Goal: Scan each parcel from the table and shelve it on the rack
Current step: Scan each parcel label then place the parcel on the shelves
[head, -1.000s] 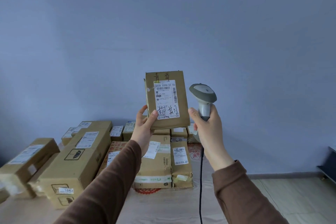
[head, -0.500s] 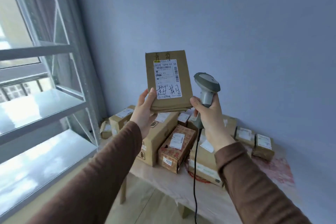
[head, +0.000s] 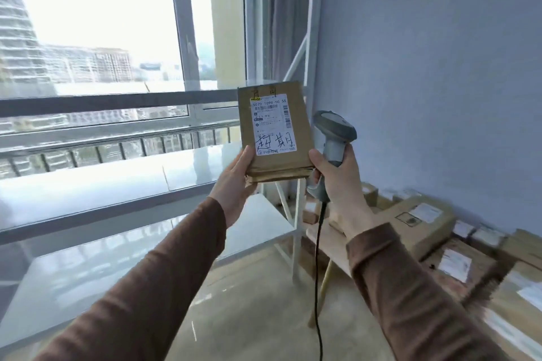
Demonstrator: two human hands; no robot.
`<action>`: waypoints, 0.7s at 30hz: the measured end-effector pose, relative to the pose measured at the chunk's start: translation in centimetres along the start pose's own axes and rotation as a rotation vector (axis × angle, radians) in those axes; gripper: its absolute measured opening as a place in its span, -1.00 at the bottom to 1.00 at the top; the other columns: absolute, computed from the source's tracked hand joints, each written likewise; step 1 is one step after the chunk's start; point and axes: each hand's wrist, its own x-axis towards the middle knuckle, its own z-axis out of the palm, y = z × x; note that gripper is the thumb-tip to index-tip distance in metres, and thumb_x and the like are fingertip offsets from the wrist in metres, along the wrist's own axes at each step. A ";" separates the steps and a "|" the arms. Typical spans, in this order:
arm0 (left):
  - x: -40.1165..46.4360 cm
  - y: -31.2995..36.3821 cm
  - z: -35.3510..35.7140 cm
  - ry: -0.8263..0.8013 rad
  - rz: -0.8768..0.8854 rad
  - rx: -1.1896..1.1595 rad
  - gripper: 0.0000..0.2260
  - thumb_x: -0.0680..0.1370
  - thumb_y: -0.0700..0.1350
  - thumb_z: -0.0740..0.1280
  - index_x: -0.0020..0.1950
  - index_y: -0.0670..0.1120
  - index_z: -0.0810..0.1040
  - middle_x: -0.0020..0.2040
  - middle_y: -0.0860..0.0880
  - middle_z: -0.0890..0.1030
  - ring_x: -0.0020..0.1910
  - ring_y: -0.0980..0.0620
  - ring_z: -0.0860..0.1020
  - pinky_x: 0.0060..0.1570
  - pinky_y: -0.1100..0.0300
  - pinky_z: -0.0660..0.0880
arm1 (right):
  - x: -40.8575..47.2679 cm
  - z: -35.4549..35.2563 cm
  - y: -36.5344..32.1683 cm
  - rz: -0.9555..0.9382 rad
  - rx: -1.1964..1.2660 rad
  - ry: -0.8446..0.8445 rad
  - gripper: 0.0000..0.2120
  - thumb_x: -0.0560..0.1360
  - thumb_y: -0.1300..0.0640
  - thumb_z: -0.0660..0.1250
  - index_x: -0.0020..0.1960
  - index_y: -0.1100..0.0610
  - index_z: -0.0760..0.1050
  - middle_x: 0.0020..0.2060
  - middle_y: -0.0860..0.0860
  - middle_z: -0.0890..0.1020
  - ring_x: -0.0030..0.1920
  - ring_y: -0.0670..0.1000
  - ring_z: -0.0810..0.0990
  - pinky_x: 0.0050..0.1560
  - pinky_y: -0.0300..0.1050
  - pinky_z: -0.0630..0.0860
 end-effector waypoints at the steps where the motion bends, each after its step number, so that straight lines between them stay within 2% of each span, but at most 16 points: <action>1: -0.3 1.0 -2.8 0.023 -0.019 -0.040 -0.63 0.67 -0.02 0.36 0.46 0.07 0.41 0.42 0.04 0.48 0.32 0.03 0.51 0.30 0.09 0.52 | -0.4 2.9 0.1 0.009 0.024 -0.014 -0.70 0.58 0.19 0.43 0.26 0.12 0.43 -0.23 0.09 0.53 -0.46 -0.07 0.47 -0.41 -0.26 0.47; 3: 0.2 2.6 -9.3 0.052 -0.045 -0.080 -0.56 0.64 -0.28 0.36 0.45 0.09 0.44 0.32 0.12 0.54 0.25 0.03 0.54 0.33 0.15 0.51 | -1.1 9.2 0.3 0.039 0.067 -0.045 -0.70 0.58 0.18 0.44 0.26 0.10 0.44 -0.23 0.06 0.53 -0.45 -0.08 0.48 -0.40 -0.24 0.49; 5: -0.2 4.0 -12.9 0.060 -0.056 -0.121 -0.80 0.68 -0.17 0.31 0.25 0.08 0.57 0.10 0.12 0.63 0.16 0.02 0.52 0.28 0.11 0.47 | -1.3 13.2 0.4 0.052 0.078 -0.073 -0.70 0.58 0.14 0.45 0.25 0.09 0.44 -0.24 0.04 0.53 -0.43 -0.07 0.49 -0.39 -0.21 0.50; 6: -0.3 4.7 -15.1 0.086 -0.011 -0.038 -0.87 0.69 -0.08 0.27 0.15 0.05 0.61 0.02 0.10 0.64 0.13 0.01 0.50 0.24 0.09 0.45 | -1.5 15.7 0.4 0.062 0.084 -0.093 -0.70 0.58 0.13 0.45 0.26 0.08 0.44 -0.24 0.04 0.53 -0.42 -0.07 0.48 -0.40 -0.22 0.48; 8: -0.4 6.8 -18.6 0.141 0.029 -0.026 -0.86 0.69 -0.05 0.25 0.08 0.02 0.60 -0.06 0.07 0.64 0.08 0.02 0.49 0.18 0.09 0.42 | -1.6 20.2 0.2 0.081 0.100 -0.131 -0.73 0.58 0.12 0.44 0.22 0.09 0.45 -0.26 0.05 0.52 -0.44 -0.08 0.46 -0.45 -0.22 0.44; 11: 0.5 9.3 -24.3 0.171 0.099 0.017 -0.89 0.68 -0.05 0.26 0.17 0.01 0.53 0.08 -0.01 0.59 0.09 0.02 0.49 0.16 0.11 0.43 | -1.2 26.7 -0.1 0.082 0.138 -0.191 -0.75 0.58 0.14 0.44 0.18 0.11 0.45 -0.29 0.05 0.49 -0.45 -0.08 0.44 -0.45 -0.18 0.40; 13: 1.5 10.4 -28.0 0.201 0.125 0.029 -0.85 0.68 -0.04 0.27 0.23 -0.02 0.50 0.13 -0.04 0.56 0.10 0.01 0.50 0.14 0.12 0.47 | -0.6 30.8 0.2 0.064 0.141 -0.224 -0.74 0.58 0.13 0.44 0.19 0.12 0.44 -0.29 0.06 0.50 -0.44 -0.08 0.45 -0.44 -0.18 0.42; 17: 3.8 12.9 -34.3 0.250 0.156 0.037 -0.88 0.68 -0.05 0.27 0.17 -0.03 0.54 0.03 0.02 0.60 0.11 0.00 0.50 0.14 0.12 0.46 | 1.3 38.5 1.2 0.031 0.187 -0.292 -0.76 0.57 0.13 0.45 0.15 0.09 0.43 -0.29 0.06 0.49 -0.43 -0.07 0.45 -0.44 -0.18 0.43; 21: 6.0 15.5 -40.2 0.303 0.207 0.088 -0.83 0.71 -0.08 0.22 0.23 -0.03 0.55 0.05 0.05 0.63 0.12 0.01 0.53 0.30 0.07 0.46 | 3.6 46.4 1.7 0.029 0.251 -0.356 -0.76 0.57 0.14 0.45 0.15 0.04 0.43 -0.34 0.00 0.50 -0.44 -0.07 0.46 -0.44 -0.19 0.46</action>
